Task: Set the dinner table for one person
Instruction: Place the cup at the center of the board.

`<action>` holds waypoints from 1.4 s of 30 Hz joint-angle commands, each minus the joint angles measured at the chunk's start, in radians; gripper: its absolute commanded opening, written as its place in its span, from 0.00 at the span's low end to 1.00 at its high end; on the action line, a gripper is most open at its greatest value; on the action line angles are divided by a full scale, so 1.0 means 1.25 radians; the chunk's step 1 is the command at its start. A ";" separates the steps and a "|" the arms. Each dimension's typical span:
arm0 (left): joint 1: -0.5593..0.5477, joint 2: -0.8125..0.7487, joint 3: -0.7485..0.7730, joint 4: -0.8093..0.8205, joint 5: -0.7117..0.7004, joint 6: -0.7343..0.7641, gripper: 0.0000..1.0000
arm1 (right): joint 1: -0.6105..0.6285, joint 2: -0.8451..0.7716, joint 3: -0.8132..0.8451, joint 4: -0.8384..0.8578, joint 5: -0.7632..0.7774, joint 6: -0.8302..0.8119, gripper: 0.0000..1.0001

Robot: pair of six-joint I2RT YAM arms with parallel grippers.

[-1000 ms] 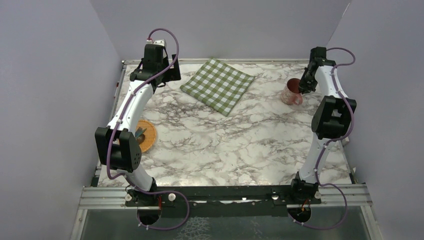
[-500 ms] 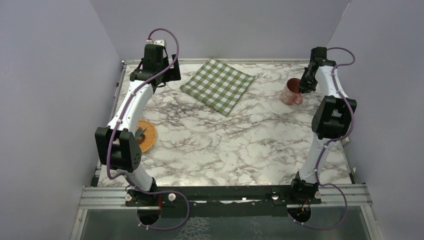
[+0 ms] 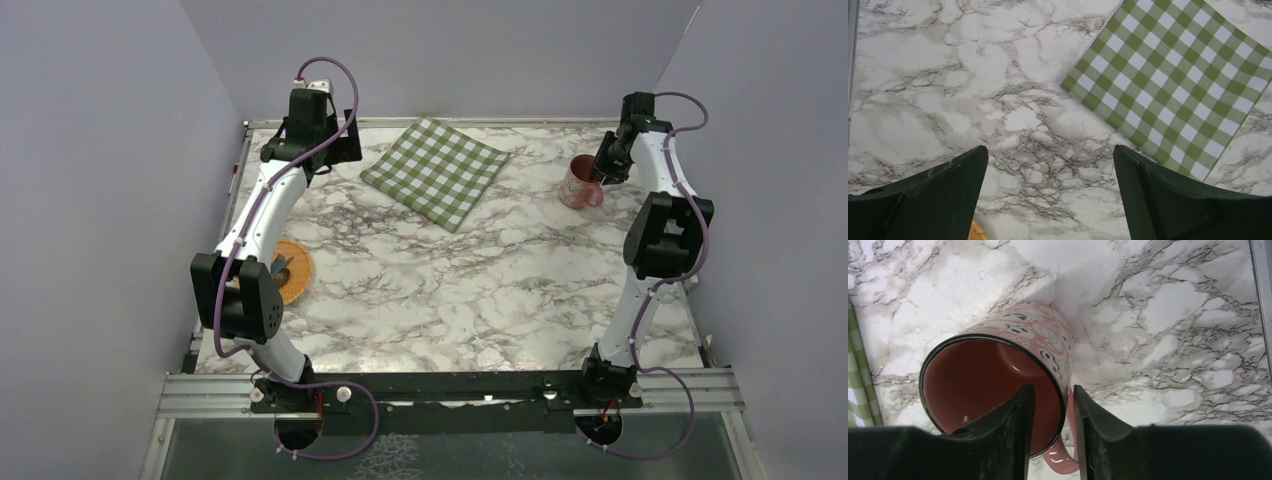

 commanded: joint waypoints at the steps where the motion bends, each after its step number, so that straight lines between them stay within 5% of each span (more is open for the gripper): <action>1: 0.004 0.007 0.019 0.004 0.010 0.001 0.99 | -0.003 -0.052 -0.008 0.012 -0.024 -0.008 0.45; 10: 0.004 0.022 0.028 0.004 0.018 -0.003 0.99 | -0.002 -0.130 -0.015 0.001 0.019 -0.003 0.47; 16: 0.003 0.035 0.032 0.009 0.059 -0.002 0.99 | 0.002 -0.293 -0.121 0.038 -0.001 0.003 0.52; 23: -0.005 0.070 0.051 0.014 0.101 0.000 0.99 | 0.027 -0.386 -0.189 0.012 -0.201 0.027 0.64; 34: -0.033 0.186 0.123 0.025 0.186 0.019 0.96 | 0.046 -0.368 -0.208 -0.004 -0.606 0.026 0.65; 42: -0.043 0.232 0.109 0.026 0.187 0.012 0.97 | 0.182 -0.283 -0.129 -0.064 -0.664 -0.002 0.67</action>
